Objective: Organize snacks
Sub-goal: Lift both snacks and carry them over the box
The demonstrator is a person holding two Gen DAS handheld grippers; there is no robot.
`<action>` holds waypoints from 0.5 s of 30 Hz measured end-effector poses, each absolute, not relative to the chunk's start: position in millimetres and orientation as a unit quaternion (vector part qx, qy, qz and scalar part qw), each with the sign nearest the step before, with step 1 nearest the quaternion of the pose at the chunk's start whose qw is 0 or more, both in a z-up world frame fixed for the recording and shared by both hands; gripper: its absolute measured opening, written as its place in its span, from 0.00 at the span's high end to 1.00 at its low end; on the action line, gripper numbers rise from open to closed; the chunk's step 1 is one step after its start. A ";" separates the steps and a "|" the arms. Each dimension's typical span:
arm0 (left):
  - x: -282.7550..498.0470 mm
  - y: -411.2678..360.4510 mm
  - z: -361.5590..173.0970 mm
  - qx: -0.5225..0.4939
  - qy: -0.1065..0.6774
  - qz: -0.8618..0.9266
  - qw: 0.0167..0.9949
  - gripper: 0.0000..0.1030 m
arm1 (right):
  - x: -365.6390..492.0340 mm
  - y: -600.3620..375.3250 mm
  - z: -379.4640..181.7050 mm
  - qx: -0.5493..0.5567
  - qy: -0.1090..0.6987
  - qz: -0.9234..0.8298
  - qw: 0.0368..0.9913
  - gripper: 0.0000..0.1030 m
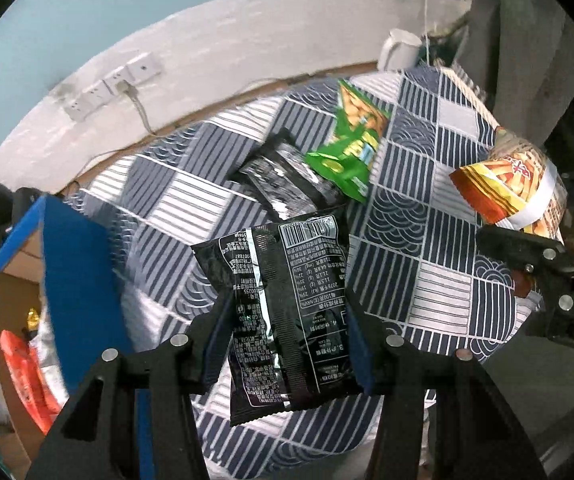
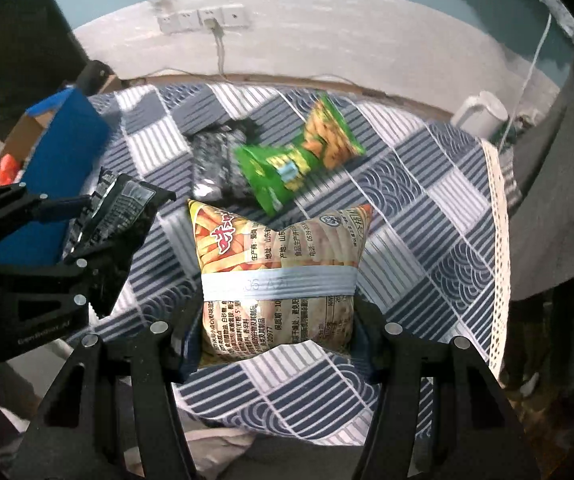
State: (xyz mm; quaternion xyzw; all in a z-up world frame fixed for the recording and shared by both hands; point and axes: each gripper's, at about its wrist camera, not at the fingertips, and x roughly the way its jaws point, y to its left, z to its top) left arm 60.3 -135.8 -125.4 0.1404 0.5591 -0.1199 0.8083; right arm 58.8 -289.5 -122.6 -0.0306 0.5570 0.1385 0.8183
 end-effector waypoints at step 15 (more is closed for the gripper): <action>40.5 -39.3 -52.8 0.104 0.494 -0.063 0.861 0.49 | 62.2 -203.6 -64.9 -0.046 0.506 0.210 0.835 0.43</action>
